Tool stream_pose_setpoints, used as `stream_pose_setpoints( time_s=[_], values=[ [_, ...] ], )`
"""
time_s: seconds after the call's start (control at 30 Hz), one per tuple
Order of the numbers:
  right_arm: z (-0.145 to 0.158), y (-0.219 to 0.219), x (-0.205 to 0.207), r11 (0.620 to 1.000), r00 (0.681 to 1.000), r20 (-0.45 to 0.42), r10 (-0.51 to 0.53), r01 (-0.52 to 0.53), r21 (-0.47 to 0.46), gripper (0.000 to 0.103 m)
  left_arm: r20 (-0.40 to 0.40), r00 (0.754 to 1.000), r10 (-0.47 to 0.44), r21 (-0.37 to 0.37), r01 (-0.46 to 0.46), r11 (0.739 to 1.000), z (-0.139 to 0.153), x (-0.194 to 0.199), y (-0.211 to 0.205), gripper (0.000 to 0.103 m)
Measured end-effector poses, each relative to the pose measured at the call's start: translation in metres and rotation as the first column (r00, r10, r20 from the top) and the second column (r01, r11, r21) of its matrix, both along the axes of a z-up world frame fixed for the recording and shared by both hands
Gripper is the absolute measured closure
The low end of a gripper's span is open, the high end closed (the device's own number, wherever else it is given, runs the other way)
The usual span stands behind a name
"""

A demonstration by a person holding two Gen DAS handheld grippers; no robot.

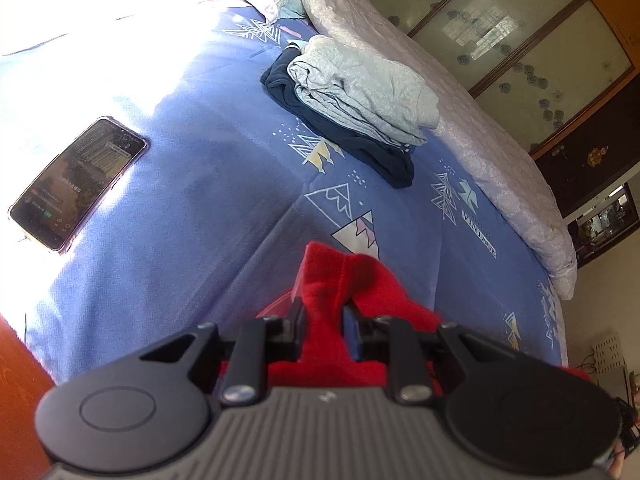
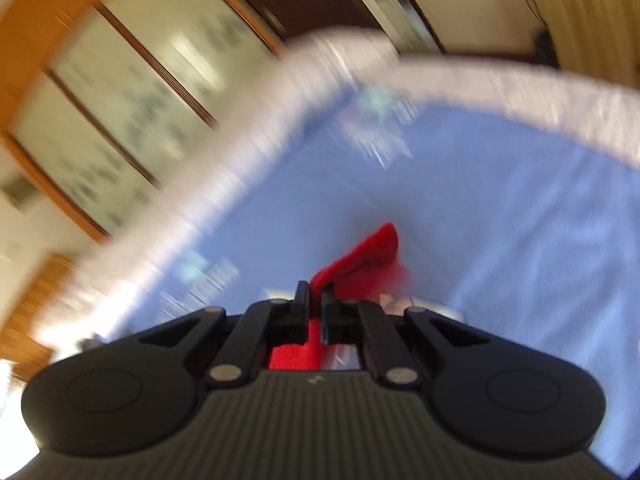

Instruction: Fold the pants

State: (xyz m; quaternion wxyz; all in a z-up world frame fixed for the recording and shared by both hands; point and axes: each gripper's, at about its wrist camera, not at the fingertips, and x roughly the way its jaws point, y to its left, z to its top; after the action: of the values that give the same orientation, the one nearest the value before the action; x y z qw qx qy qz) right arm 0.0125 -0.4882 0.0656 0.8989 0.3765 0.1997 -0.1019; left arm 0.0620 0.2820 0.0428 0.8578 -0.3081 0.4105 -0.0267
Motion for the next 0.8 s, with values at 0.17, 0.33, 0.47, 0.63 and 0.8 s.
stream_pose_setpoints(
  time_s=[0.17,0.33,0.47,0.63,0.8],
  values=[
    [-0.029,-0.038,-0.061,0.994,0.995,-0.018,-0.100,0.101,0.050,0.093,-0.008,1.000,-0.020,0.006,0.020,1.000,-0.003,0.010,-0.011,0.084],
    [-0.110,-0.066,-0.103,0.961,0.908,-0.339,-0.247,0.276,0.037,0.092,-0.018,0.999,-0.033,0.037,0.033,0.999,0.000,0.011,-0.018,0.084],
    [-0.094,-0.064,-0.115,0.961,0.920,-0.280,-0.275,0.272,-0.050,0.080,-0.028,0.999,-0.031,0.044,0.032,0.999,0.004,0.010,-0.016,0.084],
    [-0.057,-0.042,-0.051,0.957,0.962,-0.259,-0.090,0.011,-0.291,0.045,-0.029,0.999,-0.017,0.066,0.019,0.998,0.005,0.010,-0.022,0.084],
    [-0.082,-0.036,0.022,0.899,0.893,-0.448,0.055,-0.240,-0.367,0.033,-0.042,0.999,-0.012,0.074,0.016,0.997,0.007,0.012,-0.022,0.084]
  ],
)
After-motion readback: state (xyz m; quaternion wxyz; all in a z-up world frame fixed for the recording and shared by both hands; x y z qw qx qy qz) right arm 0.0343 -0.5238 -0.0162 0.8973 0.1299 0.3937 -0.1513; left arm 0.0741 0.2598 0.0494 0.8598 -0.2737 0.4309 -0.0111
